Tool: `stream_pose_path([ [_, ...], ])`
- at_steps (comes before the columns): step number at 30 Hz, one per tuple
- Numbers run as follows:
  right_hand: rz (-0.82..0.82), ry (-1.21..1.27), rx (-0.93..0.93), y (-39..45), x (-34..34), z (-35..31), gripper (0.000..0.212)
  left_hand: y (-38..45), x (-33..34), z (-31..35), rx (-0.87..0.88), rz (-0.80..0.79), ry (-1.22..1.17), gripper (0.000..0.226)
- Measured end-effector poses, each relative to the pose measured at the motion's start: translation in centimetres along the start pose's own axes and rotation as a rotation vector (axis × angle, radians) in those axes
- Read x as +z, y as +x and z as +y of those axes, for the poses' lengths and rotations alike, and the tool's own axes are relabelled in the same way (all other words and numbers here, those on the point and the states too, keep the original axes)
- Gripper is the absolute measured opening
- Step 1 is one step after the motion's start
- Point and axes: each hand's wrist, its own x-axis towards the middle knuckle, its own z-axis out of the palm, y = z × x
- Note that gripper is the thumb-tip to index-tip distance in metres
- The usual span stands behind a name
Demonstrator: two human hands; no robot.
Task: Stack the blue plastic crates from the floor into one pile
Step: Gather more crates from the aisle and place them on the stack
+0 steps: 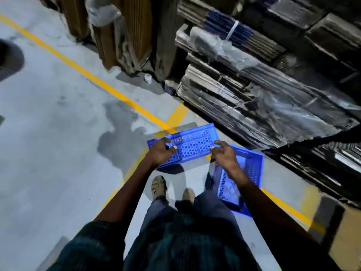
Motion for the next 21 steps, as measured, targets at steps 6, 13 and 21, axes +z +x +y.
stream_pose_path([
  [6,-0.096,-0.199,-0.028,11.9,4.7,2.6,0.029,10.8,2.0,-3.8,-0.128,0.022,0.01,0.046],
  [13,-0.295,-0.599,-0.077,29.1,10.5,9.8,0.043,26.5,7.2,-11.9,-0.297,0.051,0.12,0.055],
  [21,-0.425,-0.892,-0.265,41.3,15.4,15.4,0.094,39.3,13.5,-19.9,-0.314,0.043,0.426,0.084],
])
